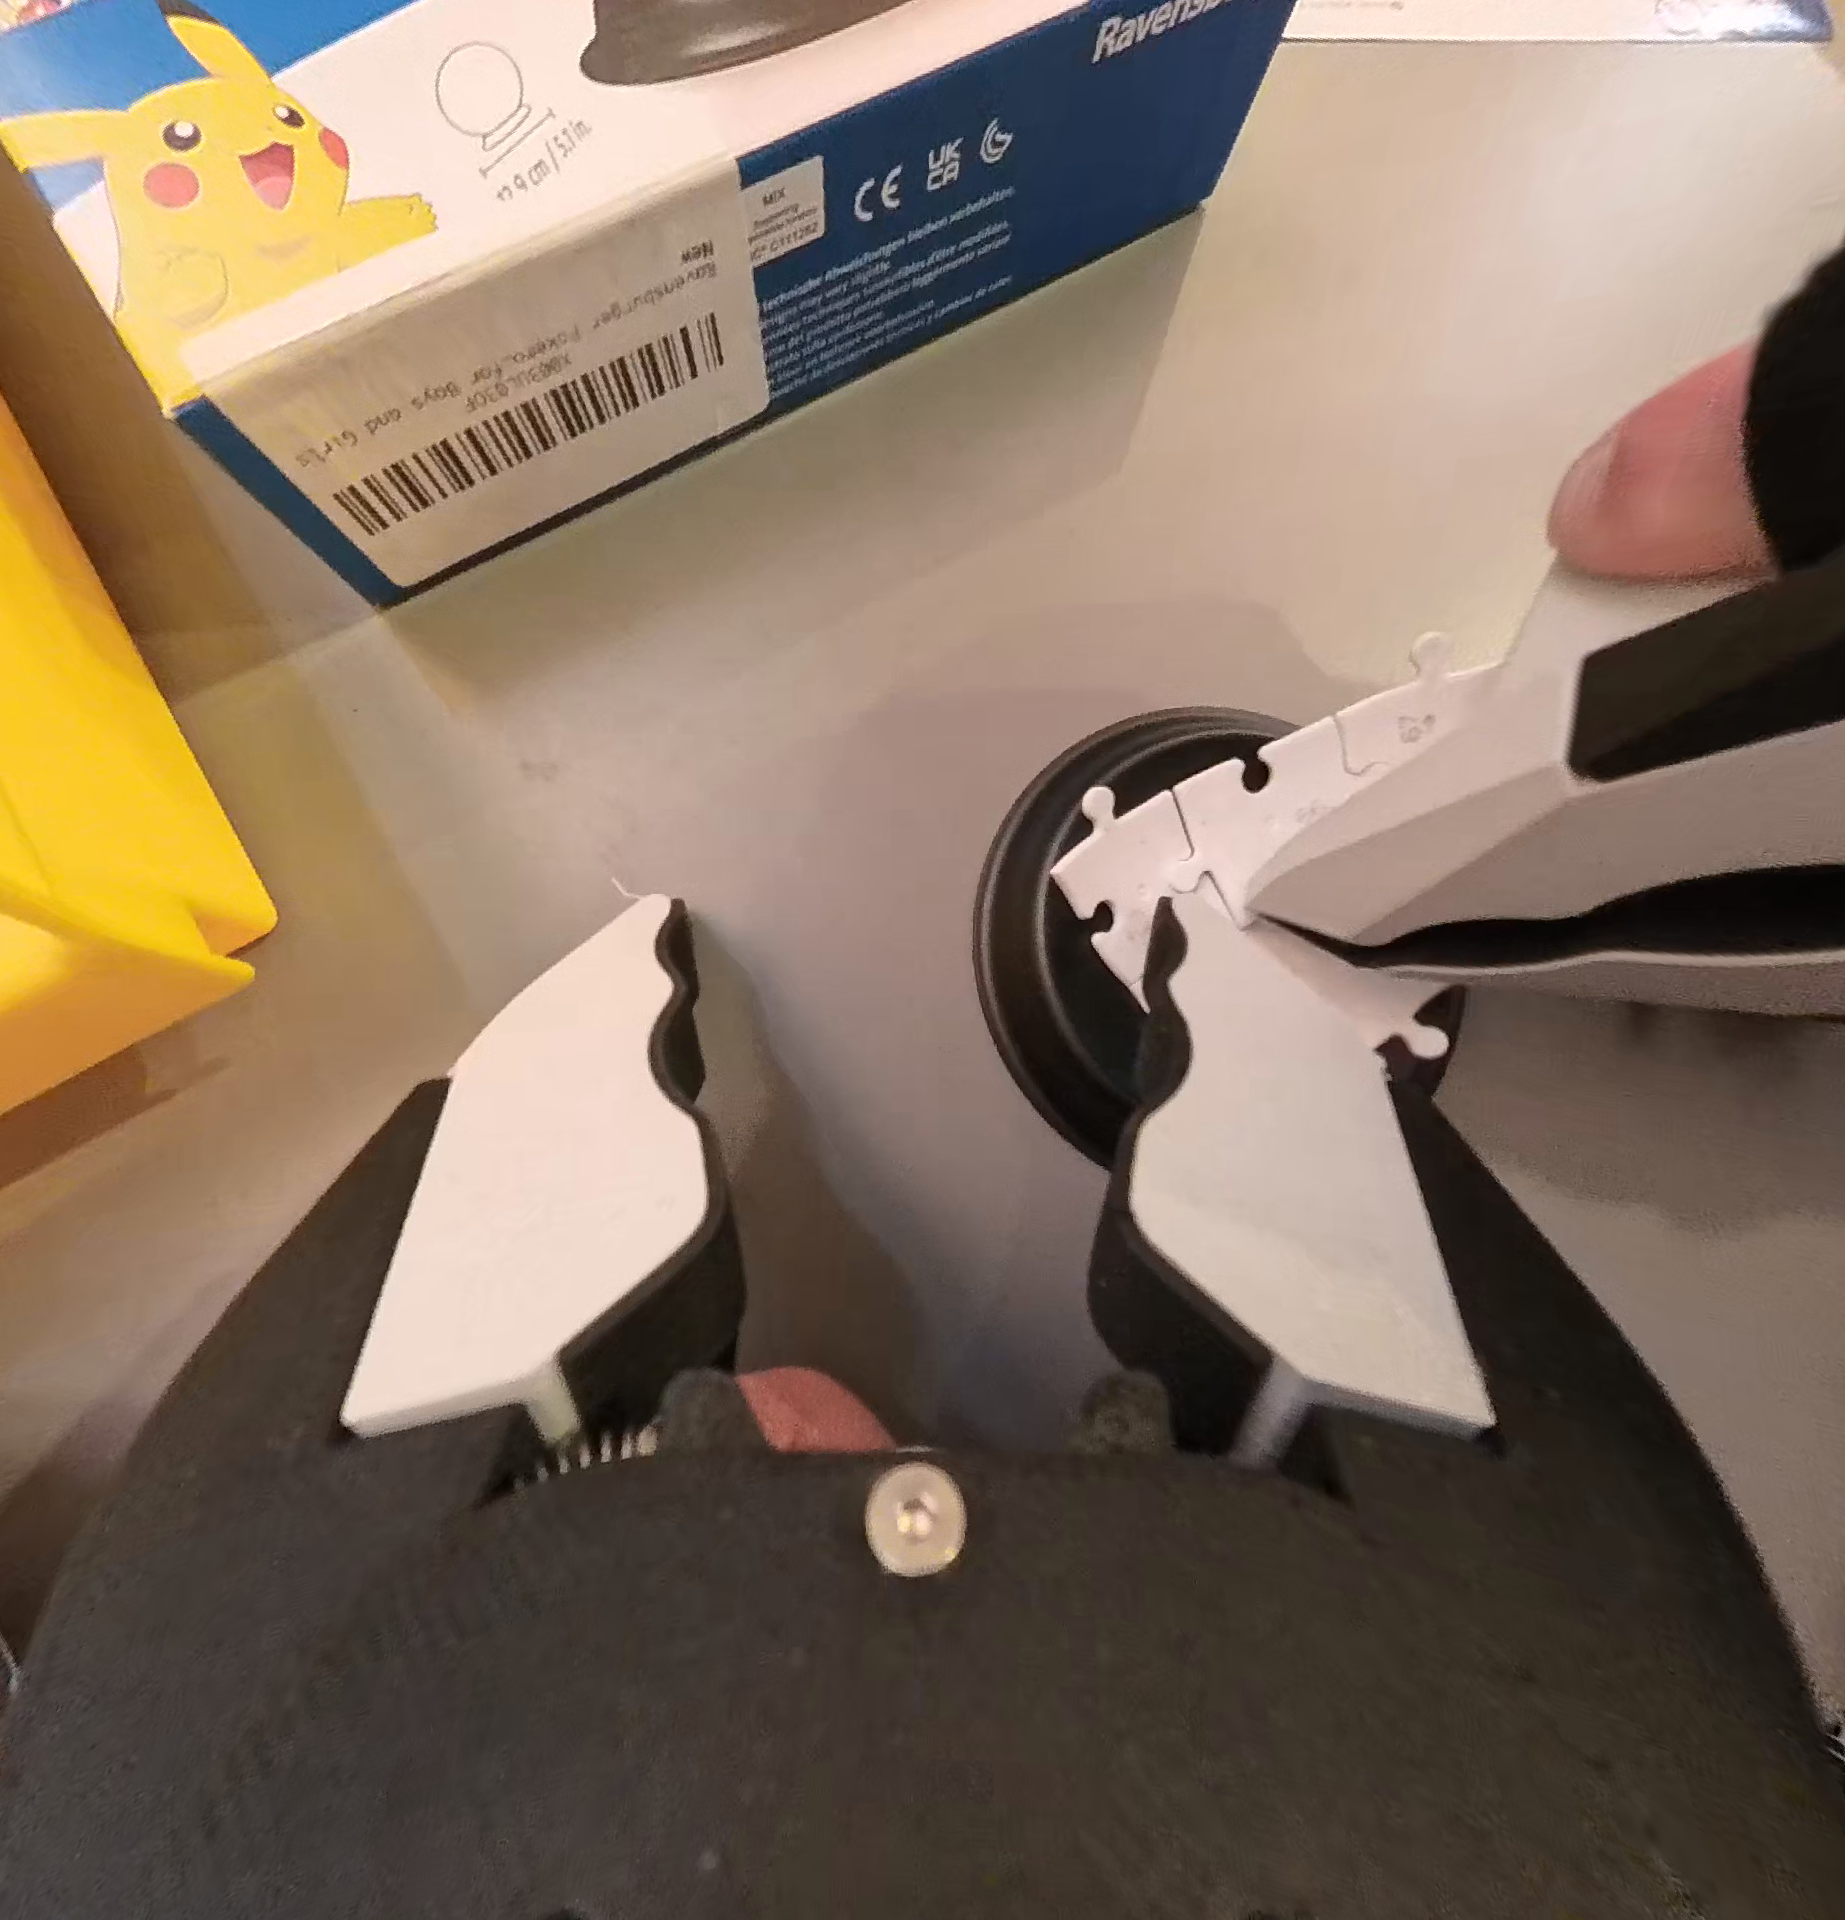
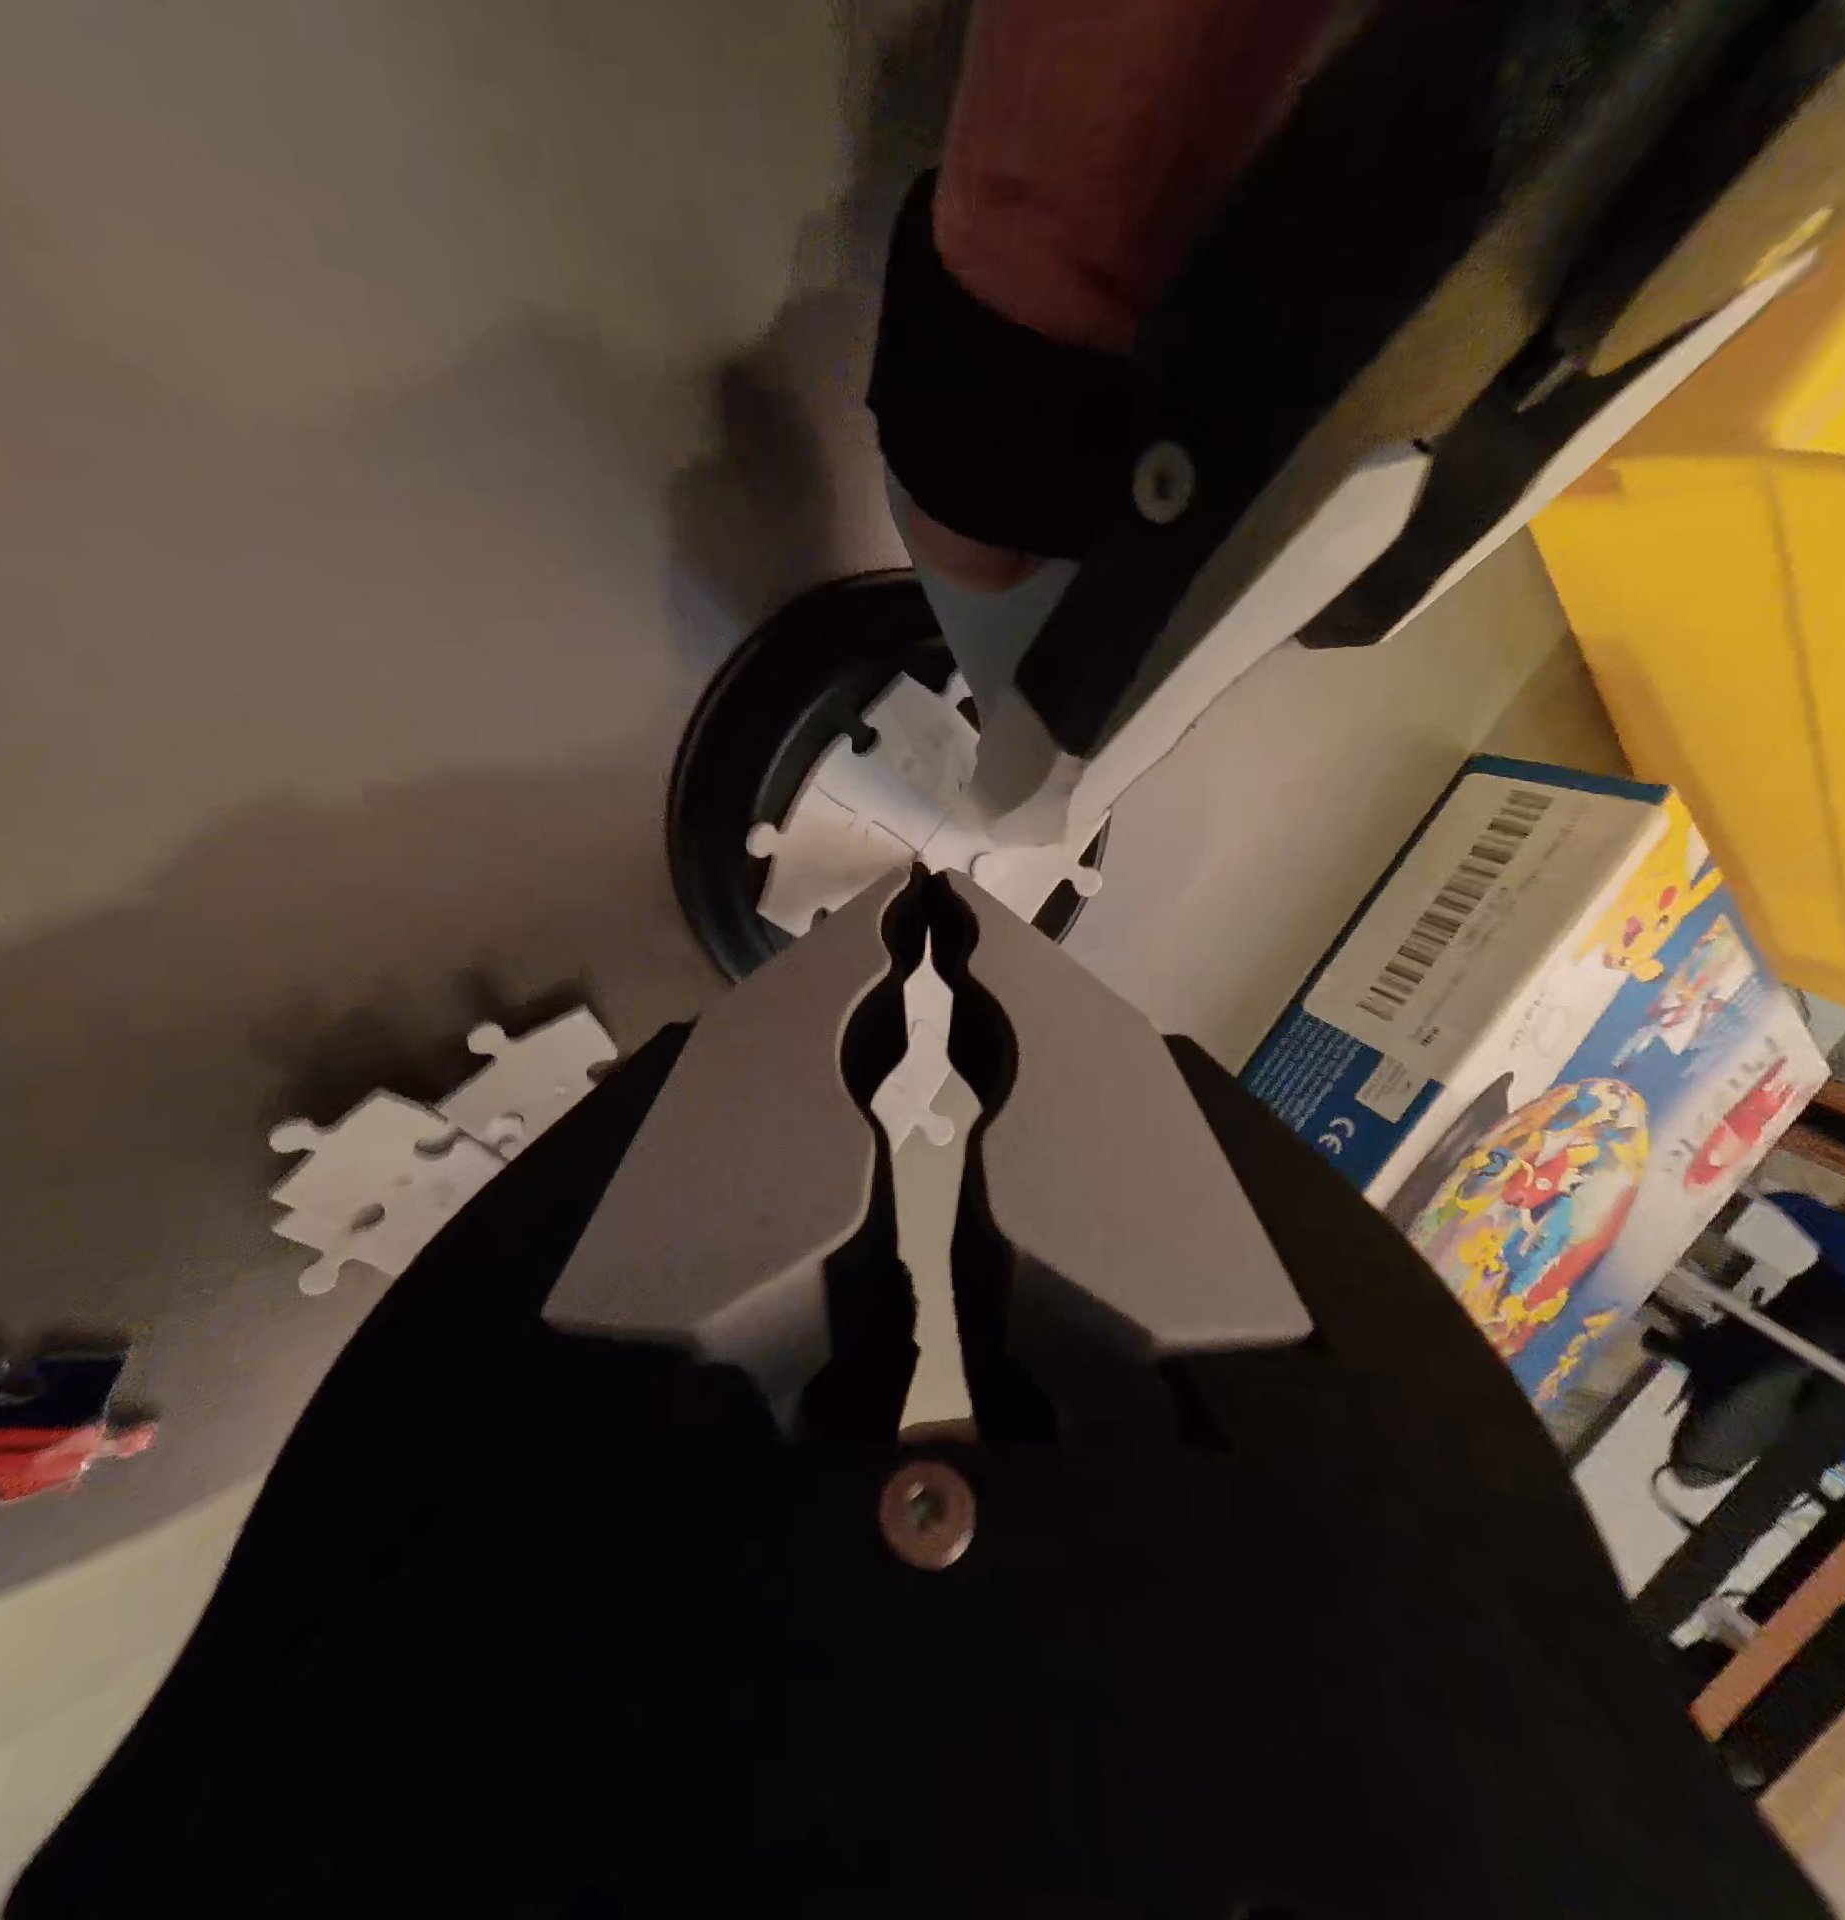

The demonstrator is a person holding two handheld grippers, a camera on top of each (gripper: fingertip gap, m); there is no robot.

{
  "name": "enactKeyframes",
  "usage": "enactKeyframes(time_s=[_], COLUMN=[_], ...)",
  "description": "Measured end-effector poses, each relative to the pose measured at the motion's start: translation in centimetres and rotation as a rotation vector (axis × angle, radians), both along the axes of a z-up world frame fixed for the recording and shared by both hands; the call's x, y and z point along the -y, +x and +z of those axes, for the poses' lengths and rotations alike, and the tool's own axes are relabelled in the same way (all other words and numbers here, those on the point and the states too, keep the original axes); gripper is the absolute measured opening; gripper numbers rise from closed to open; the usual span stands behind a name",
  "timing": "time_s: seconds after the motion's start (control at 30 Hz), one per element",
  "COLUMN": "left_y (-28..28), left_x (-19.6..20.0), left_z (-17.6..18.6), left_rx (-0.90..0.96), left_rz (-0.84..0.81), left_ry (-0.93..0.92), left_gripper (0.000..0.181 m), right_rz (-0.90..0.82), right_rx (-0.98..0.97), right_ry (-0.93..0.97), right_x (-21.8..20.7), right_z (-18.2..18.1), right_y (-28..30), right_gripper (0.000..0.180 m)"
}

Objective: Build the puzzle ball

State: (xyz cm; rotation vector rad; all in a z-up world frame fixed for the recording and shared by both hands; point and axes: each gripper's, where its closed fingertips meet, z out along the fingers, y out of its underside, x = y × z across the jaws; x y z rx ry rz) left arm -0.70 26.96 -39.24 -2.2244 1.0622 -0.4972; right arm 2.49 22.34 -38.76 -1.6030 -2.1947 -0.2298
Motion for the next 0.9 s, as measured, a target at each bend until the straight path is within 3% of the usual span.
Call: enactKeyframes(time_s=[0.07, 0.23, 0.5, 0.6, 0.67, 0.77, 0.9], left_y=[0.0, 0.0, 0.0, -0.1, 0.0, 0.1, -0.3], left_x=[0.0, 0.0, -0.1, -0.1, -0.1, 0.0, 0.1], left_z=[0.0, 0.0, 0.1, 0.1, 0.1, 0.1, 0.6], left_rx=[0.002, 0.007, 0.015, 0.026, 0.024, 0.014, 0.047], left_rz=[0.0, -0.003, -0.007, -0.004, -0.005, -0.014, 0.001], left_ry=[0.0, -0.001, -0.004, -0.012, -0.012, -0.005, -0.002], left_gripper=[0.082, 0.081, 0.08, 0.08, 0.079, 0.079, 0.077], right_rz=[-0.06, -0.313, -0.518, -0.527, -0.513, -0.514, -0.541], right_rx=[-0.014, -0.111, -0.291, -0.321, -0.231, -0.245, -0.36], right_ry=[-0.021, -0.282, -0.521, -0.457, -0.373, -0.398, -0.379], right_x=[0.0, -0.1, 0.1, -0.7, -1.2, -0.9, -1.6], right_z=[0.0, -0.3, 0.4, 1.1, 0.2, 0.2, 2.8], right_y=[0.0, -0.4, -0.7, -0.5, 0.7, 0.2, 0.4], right_gripper=[0.0, 0.0, 0.0, 0.0, 0.0, 0.0, 0.0])
